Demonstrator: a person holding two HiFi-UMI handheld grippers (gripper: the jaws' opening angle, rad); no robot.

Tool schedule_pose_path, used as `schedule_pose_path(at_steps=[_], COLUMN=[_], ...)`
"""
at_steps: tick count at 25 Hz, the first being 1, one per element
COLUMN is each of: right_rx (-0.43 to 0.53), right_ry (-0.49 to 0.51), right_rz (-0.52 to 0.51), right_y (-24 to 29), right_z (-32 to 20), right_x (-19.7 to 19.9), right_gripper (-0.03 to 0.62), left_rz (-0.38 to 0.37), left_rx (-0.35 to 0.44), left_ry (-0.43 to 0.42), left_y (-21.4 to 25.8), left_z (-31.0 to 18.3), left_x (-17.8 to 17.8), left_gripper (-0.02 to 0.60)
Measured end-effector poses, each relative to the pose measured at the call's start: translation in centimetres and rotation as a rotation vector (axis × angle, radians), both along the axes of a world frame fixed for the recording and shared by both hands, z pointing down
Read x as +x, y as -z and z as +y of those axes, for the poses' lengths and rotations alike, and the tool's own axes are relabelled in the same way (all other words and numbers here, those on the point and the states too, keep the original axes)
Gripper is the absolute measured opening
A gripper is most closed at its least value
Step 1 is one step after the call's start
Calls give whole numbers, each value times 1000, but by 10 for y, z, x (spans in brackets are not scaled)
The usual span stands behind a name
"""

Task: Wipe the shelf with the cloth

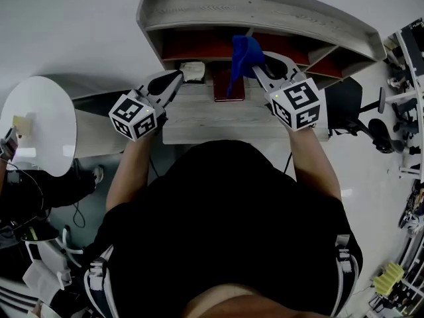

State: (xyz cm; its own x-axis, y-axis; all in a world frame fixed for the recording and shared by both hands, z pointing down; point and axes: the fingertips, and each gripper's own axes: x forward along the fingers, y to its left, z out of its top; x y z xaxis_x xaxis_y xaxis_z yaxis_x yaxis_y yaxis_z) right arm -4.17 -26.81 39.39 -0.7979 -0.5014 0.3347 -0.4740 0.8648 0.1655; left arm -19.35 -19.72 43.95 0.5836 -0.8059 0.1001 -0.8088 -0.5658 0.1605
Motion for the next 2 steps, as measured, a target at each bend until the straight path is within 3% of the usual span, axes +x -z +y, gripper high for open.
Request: schedule_pose_path(at_steps=[2], right_rx=[-6], right_ry=[-5], right_rz=[3], right_y=[-4], right_z=[3], right_x=[5], right_gripper=[67], left_rz=[-3], left_rx=[-7], left_ry=[-2], left_y=[-3], left_z=[-2], left_x=[4], left_gripper=[17])
